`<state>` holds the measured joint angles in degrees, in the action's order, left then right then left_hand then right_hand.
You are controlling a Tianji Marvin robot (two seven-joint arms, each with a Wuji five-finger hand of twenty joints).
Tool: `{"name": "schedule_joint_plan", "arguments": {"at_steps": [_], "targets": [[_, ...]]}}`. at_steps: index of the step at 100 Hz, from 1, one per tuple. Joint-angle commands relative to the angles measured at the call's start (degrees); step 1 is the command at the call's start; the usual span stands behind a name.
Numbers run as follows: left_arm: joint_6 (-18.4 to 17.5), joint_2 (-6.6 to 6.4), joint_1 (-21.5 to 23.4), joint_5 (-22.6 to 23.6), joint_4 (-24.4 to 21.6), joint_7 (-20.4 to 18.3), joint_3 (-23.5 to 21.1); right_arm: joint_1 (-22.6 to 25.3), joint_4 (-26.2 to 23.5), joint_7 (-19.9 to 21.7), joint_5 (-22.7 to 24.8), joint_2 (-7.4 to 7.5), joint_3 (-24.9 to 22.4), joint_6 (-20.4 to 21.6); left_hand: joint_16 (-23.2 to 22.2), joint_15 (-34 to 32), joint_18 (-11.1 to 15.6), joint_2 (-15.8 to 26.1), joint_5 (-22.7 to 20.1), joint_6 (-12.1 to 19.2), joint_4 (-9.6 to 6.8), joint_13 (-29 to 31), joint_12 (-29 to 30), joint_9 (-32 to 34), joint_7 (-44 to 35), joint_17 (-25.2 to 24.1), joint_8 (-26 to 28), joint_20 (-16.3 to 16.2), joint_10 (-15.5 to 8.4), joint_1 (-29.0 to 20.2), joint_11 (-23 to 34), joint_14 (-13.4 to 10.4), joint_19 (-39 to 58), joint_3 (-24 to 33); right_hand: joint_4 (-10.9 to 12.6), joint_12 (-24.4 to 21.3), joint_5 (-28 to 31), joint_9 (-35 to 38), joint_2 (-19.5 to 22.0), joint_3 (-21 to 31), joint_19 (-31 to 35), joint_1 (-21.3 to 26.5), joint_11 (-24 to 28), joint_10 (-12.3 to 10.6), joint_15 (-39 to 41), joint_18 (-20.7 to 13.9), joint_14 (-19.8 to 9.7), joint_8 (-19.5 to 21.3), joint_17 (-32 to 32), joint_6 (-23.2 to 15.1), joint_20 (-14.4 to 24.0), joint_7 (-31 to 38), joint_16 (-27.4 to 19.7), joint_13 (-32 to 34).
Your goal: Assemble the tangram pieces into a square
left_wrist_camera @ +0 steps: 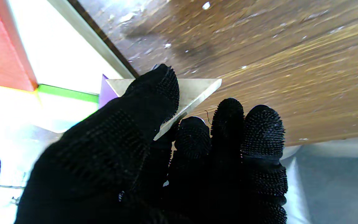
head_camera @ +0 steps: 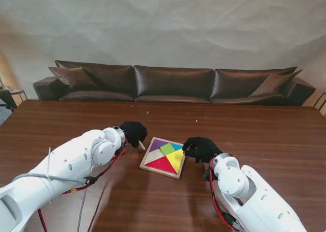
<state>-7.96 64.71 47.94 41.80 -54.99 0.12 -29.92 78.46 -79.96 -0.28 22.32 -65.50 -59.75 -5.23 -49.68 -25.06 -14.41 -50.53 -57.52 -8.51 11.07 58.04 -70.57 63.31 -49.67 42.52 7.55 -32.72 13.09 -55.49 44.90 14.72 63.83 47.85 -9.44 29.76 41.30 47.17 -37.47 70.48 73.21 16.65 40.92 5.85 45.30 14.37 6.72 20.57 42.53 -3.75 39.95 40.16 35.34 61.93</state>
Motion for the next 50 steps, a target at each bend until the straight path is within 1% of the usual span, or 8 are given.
{"name": "schedule_joint_plan", "arguments": {"at_steps": [1, 21, 31, 50], "targets": [[-1.31, 0.23, -1.19, 0.2, -0.79, -1.38, 0.76, 0.32, -0.31, 0.85, -0.12, -0.12, 0.1, 0.02, -0.63, 0.6, 2.57, 4.76, -4.0, 5.06, -2.89, 1.31, -1.45, -1.81, -9.25, -1.02, 1.81, -0.28, 2.03, -4.64, 0.82, -1.37, -0.19, 2.76, 0.8, -0.83, 0.64, -1.55, 0.54, -0.73, 2.88, 0.19, -0.46, 1.34, 0.96, -0.96, 0.47, -0.9, -10.76, -0.01, 1.28, -0.01, 0.18, -0.83], [-5.43, 0.96, -4.41, 1.03, -0.42, -0.9, 5.65, 0.28, -0.24, 0.88, -0.22, -0.13, 0.05, -0.02, -0.59, 1.24, 2.82, 5.26, -3.23, 5.85, -3.01, 0.37, -2.09, -2.34, -10.04, -1.96, 2.35, 0.23, 1.72, -4.53, 0.79, -1.61, -0.87, 2.88, 0.8, -0.82, 0.57, -1.52, 0.56, -0.75, 2.88, 0.14, -0.44, 1.33, 0.96, -0.96, 0.45, -0.91, -10.8, 0.02, 1.27, -0.02, 0.17, -0.87], [-7.13, 1.9, -6.23, 1.16, 0.88, 0.32, 8.54, 0.32, -0.25, 0.88, -0.28, -0.13, -0.05, -0.05, -0.45, 1.58, 2.82, 5.34, -3.03, 6.23, -3.07, -0.04, -2.23, -2.57, -10.35, -2.39, 2.36, 0.68, 1.54, -4.52, 0.63, -1.73, -1.33, 3.0, 0.79, -0.82, 0.51, -1.51, 0.56, -0.76, 2.87, 0.14, -0.42, 1.34, 0.98, -0.93, 0.48, -0.91, -10.83, 0.12, 1.26, -0.01, 0.18, -0.86], [-9.81, 4.18, -8.78, 0.47, 4.63, 2.97, 12.88, 0.31, -0.18, 0.8, -0.45, -0.17, -0.2, -0.07, 0.01, 2.28, 2.8, 5.27, -3.17, 6.72, -3.15, -0.95, -2.29, -2.66, -10.67, -3.55, 2.13, 1.63, 1.45, -4.58, 0.28, -1.69, -2.19, 3.16, 0.77, -0.84, 0.46, -1.57, 0.67, -0.87, 2.89, 0.02, -0.45, 1.34, 0.98, -0.95, 0.55, -0.92, -10.84, 0.24, 1.26, 0.03, 0.18, -0.89]]}}
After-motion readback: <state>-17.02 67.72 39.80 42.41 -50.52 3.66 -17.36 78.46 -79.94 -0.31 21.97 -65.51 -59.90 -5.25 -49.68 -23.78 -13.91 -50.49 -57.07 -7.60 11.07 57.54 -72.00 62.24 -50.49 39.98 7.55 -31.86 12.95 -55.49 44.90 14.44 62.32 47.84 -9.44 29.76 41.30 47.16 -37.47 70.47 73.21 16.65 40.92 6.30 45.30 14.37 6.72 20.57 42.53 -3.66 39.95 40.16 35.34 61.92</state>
